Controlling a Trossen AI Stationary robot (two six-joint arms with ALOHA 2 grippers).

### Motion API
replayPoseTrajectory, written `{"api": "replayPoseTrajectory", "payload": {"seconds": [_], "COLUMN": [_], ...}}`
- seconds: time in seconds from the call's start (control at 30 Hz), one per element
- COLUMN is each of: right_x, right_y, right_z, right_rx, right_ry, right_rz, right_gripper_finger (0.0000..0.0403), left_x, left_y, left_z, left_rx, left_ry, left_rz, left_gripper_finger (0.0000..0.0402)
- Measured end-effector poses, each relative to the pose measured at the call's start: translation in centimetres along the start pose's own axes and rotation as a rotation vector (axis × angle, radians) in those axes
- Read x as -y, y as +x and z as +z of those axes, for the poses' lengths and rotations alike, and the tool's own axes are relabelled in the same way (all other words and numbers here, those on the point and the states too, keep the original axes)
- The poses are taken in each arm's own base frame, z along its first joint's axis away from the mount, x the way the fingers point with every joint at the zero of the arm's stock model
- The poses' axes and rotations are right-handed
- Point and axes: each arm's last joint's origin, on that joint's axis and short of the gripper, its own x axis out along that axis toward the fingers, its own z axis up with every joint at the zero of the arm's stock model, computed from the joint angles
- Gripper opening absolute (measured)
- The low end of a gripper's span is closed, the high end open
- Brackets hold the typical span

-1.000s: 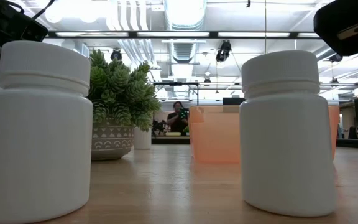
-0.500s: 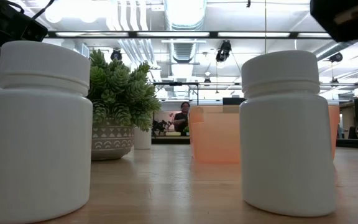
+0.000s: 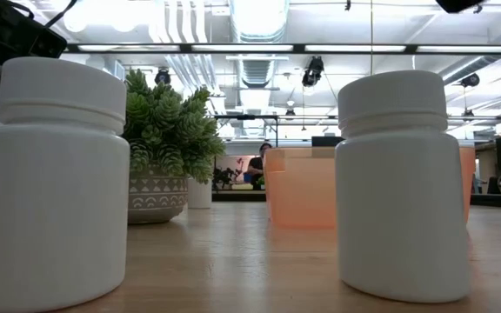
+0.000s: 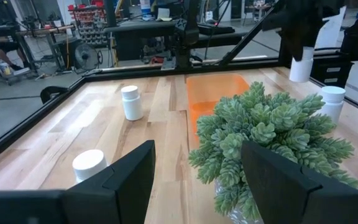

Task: Pick and place pill bottles into a basket
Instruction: Put the white pill bottle into the orange bin

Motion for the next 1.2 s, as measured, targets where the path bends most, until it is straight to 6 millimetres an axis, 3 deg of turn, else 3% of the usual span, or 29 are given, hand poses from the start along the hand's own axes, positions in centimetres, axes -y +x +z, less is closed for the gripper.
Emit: {"api": "replayPoseTrajectory", "payload": {"seconds": [0.67,1.2], "right_x": [5.4,9.4], "right_y": [-6.2,-5.2], "right_z": [-1.7,-3.5], "right_rx": [0.075,-0.037], "right_ry": [0.093,0.117], "right_rz": [-0.102,-0.141], "right_gripper_finger": [0.0151,0.0151], "left_x": [0.0,0.0], "left_y": [0.0,0.0], "left_z": [0.0,0.0], "left_rx": [0.001,0.0], "left_ry": [0.0,0.0], "left_rz": [0.0,0.0], "left_gripper_finger": [0.0221,0.0221]}}
